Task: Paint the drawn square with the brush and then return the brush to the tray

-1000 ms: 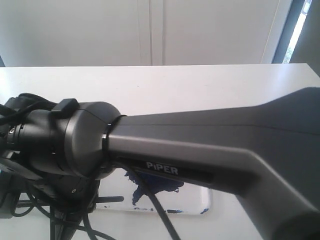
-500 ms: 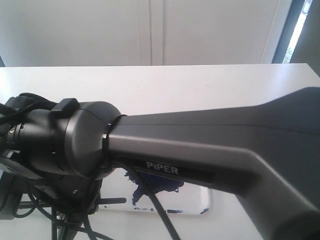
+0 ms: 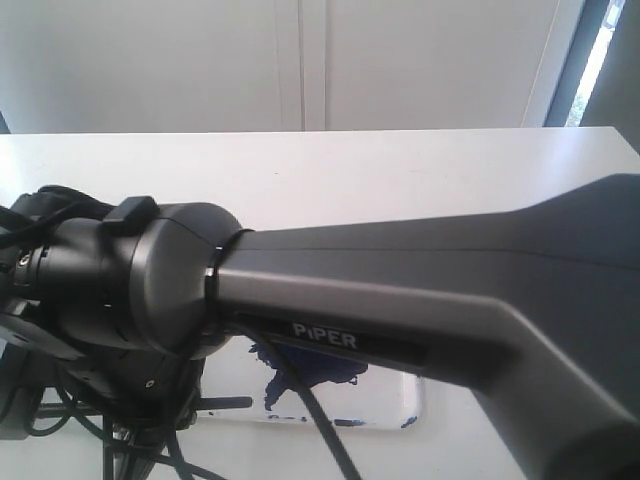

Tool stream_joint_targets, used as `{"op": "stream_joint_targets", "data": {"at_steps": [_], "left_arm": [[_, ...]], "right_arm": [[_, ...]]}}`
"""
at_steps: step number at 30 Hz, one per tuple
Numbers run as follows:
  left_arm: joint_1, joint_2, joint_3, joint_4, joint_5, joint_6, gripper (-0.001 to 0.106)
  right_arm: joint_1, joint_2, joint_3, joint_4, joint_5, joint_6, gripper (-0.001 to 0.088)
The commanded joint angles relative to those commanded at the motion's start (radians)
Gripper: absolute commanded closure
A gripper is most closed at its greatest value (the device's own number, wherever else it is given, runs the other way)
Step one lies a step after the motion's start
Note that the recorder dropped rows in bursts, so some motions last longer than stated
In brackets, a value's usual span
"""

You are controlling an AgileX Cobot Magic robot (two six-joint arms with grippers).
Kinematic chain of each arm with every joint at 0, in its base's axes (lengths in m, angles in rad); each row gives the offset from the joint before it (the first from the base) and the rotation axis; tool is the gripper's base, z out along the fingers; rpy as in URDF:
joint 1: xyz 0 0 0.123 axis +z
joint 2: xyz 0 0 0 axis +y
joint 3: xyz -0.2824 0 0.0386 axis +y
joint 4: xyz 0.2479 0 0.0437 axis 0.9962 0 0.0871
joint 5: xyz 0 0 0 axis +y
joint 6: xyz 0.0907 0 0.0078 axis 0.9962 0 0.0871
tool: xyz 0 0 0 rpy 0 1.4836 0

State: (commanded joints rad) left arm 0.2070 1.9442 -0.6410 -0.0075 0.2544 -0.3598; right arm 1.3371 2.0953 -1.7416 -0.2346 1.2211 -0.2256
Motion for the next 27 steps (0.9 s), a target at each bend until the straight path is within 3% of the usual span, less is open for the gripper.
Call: {"op": "stream_joint_targets", "data": {"at_steps": [14, 27], "left_arm": [[0.000, 0.000, 0.000, 0.000, -0.002, 0.000, 0.052], [0.000, 0.000, 0.000, 0.000, -0.007, 0.000, 0.052]], "right_arm": [[0.000, -0.035, 0.001, 0.028, 0.000, -0.007, 0.0868], [0.000, -0.034, 0.021, -0.051, 0.000, 0.048, 0.0868]]}}
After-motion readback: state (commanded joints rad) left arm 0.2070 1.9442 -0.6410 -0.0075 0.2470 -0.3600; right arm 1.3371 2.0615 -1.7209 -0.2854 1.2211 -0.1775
